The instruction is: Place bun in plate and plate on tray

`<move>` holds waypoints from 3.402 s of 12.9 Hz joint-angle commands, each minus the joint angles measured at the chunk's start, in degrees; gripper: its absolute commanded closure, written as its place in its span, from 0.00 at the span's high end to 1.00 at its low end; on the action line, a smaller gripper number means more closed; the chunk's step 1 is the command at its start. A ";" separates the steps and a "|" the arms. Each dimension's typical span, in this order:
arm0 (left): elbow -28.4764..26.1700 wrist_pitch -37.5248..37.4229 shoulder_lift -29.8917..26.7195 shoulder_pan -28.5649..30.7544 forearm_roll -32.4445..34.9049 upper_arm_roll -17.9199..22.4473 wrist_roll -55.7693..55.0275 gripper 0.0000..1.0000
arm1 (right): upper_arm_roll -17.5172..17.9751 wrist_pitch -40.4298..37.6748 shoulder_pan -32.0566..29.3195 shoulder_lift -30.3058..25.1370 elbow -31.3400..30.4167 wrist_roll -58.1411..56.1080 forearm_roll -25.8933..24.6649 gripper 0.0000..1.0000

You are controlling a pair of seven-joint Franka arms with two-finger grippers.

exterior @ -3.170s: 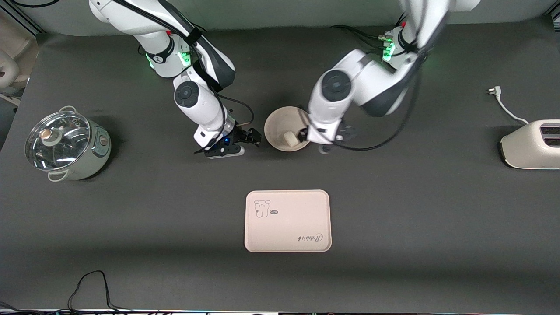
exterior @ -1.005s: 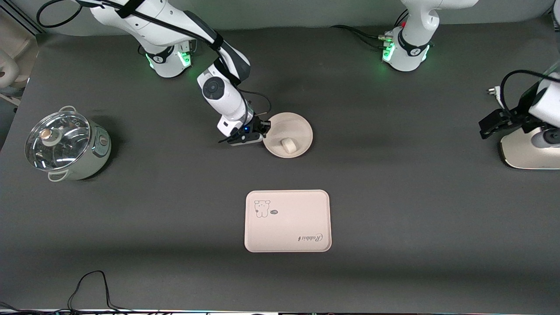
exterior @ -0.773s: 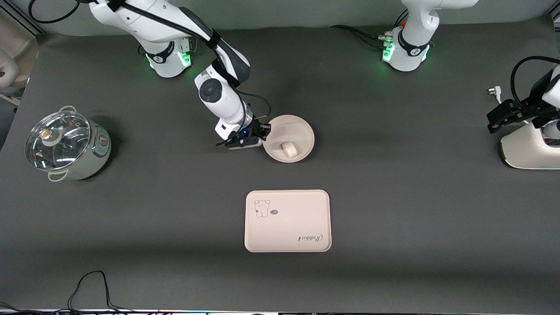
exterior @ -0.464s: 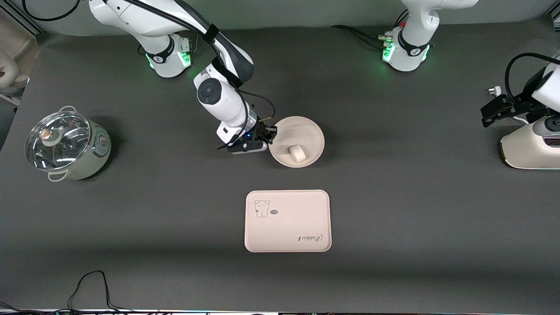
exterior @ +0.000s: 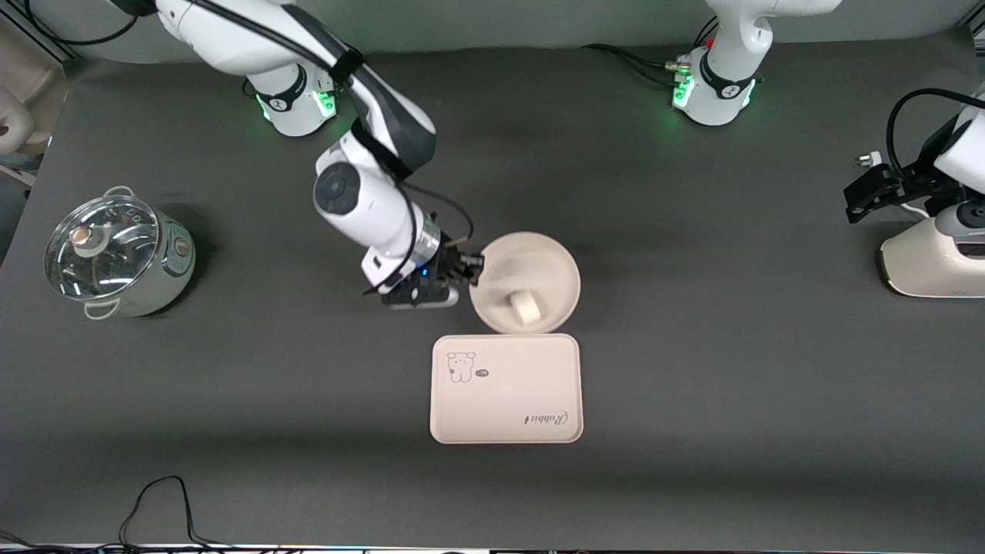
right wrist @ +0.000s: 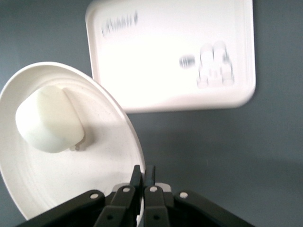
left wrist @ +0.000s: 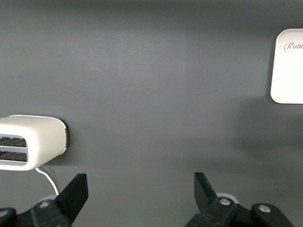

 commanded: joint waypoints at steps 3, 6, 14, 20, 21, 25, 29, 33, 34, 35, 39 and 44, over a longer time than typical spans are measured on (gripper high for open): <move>2.26 -3.13 0.65 0.12 0.58 0.33 0.16 1.00 | -0.93 -9.92 -0.98 20.35 29.58 -0.75 -5.67 0.00; 1.92 -1.99 0.99 -0.05 0.31 0.24 -0.20 1.00 | -1.28 -8.53 -0.99 26.69 32.35 -1.45 -5.75 0.00; -1.42 0.47 1.17 0.39 -0.57 0.51 -0.99 1.00 | -1.37 -6.23 -0.90 31.19 31.91 -3.65 -5.84 0.00; -10.99 3.89 -5.15 1.18 -0.21 0.86 -0.90 1.00 | -1.81 -5.00 -0.99 31.28 32.00 -3.13 -5.84 1.00; -11.27 4.16 -5.16 1.18 -0.21 0.86 -0.90 1.00 | -2.16 -5.00 -0.90 30.59 32.00 -2.95 -5.93 1.00; -11.54 5.13 -4.80 0.83 -0.04 0.51 -1.16 1.00 | -2.25 -5.53 -4.13 21.55 29.29 -3.47 -9.09 1.00; -11.53 5.13 -4.72 0.56 -0.21 0.51 -1.16 1.00 | -3.12 -9.02 -8.81 12.67 24.97 -10.40 -9.01 1.00; -11.27 4.61 -4.72 0.65 -0.21 0.51 -1.16 1.00 | -6.38 -23.26 -8.81 -1.54 18.50 -10.51 -8.21 1.00; -11.27 4.69 -4.72 0.65 -0.21 0.51 -1.16 1.00 | -7.60 -23.80 -8.81 -6.37 13.94 -10.51 -8.21 1.00; -11.18 4.69 -4.72 0.65 -0.30 0.51 -1.16 1.00 | -8.83 -23.81 -8.81 -11.21 9.11 -10.59 -8.13 1.00; -11.18 4.43 -4.63 0.74 -0.39 0.51 -1.16 1.00 | -17.86 -26.78 -8.72 -23.99 -1.31 -15.77 -7.95 1.00; -10.83 4.60 -4.63 1.00 -0.39 0.51 -0.90 1.00 | -23.16 -39.62 -8.63 -31.20 -1.75 -24.92 -8.04 1.00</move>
